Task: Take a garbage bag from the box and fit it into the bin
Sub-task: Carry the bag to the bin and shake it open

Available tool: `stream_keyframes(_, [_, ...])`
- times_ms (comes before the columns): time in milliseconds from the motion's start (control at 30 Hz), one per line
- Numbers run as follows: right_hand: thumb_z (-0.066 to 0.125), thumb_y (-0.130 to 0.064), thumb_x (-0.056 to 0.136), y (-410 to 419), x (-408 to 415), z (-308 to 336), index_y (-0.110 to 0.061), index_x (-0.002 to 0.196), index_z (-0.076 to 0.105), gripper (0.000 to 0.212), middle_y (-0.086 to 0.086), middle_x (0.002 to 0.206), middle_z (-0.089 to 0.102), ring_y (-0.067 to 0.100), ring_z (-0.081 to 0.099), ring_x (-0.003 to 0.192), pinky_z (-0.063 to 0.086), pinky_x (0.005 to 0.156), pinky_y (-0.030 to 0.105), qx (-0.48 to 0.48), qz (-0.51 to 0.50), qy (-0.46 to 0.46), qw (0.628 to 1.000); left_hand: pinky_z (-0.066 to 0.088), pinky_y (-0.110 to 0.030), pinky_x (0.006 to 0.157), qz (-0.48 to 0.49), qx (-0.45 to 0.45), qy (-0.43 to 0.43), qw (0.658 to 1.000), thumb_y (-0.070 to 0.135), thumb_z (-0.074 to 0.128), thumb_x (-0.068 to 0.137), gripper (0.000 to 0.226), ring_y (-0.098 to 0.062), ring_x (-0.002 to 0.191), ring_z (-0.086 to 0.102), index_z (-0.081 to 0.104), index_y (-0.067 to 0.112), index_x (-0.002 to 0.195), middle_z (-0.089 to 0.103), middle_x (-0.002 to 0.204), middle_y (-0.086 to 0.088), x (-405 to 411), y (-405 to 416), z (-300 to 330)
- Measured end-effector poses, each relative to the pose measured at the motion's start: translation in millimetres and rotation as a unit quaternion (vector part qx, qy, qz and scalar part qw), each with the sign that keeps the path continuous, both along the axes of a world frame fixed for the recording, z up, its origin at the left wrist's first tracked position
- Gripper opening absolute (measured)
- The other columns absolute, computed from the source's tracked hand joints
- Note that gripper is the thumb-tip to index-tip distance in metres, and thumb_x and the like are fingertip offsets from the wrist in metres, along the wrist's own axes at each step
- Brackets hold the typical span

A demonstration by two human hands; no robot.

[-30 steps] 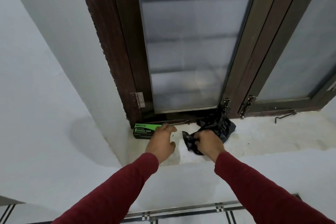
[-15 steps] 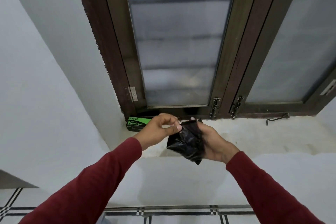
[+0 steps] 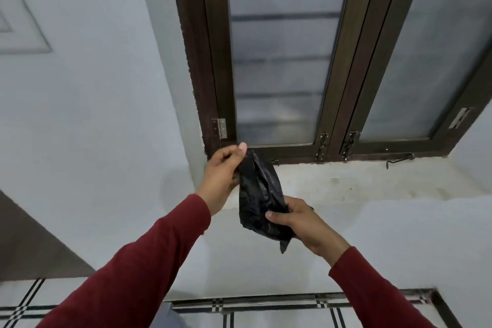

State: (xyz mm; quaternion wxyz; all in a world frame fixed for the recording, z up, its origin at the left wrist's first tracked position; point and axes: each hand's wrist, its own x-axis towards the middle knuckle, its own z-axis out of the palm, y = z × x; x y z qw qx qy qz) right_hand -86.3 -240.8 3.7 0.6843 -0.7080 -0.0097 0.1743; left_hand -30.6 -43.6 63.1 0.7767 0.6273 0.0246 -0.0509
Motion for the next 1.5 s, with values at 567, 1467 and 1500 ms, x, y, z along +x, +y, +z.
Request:
stream_keyframes(567, [0.073,-0.012,0.095,102.1,-180.6,-18.6,-0.014,0.114,0.075,0.020,0.011,0.103,0.079,0.022,0.076,0.094,0.058,0.074,0.031,0.016,-0.033,0.055,0.998,0.064,-0.034,0.078,-0.031,0.038,0.091,0.995,0.043,0.077,0.091,0.039,-0.023,0.100,0.078,0.075,0.012,0.115,0.080,0.112,-0.009,-201.7,93.2,-33.4])
stream_keyframes(1467, [0.061,-0.013,0.098,240.7,-390.3,-43.8,-0.019,0.088,0.072,0.016,-0.002,0.080,0.074,0.009,0.070,0.068,0.055,0.060,0.026,-0.042,-0.053,0.144,0.987,0.053,-0.020,0.056,-0.084,0.100,0.253,0.959,0.036,0.087,0.082,0.042,-0.011,0.070,0.067,0.076,0.009,0.113,0.074,0.087,-0.003,-456.8,229.9,-92.7])
stream_keyframes(1500, [0.058,-0.009,0.098,251.8,-395.3,-45.7,-0.019,0.086,0.069,0.019,0.000,0.081,0.071,0.011,0.068,0.068,0.055,0.057,0.025,-0.031,-0.064,0.167,0.983,0.053,-0.018,0.054,-0.065,0.077,0.255,0.962,0.024,0.085,0.086,0.034,-0.009,0.066,0.066,0.075,0.003,0.111,0.073,0.084,-0.005,-462.2,240.2,-95.9])
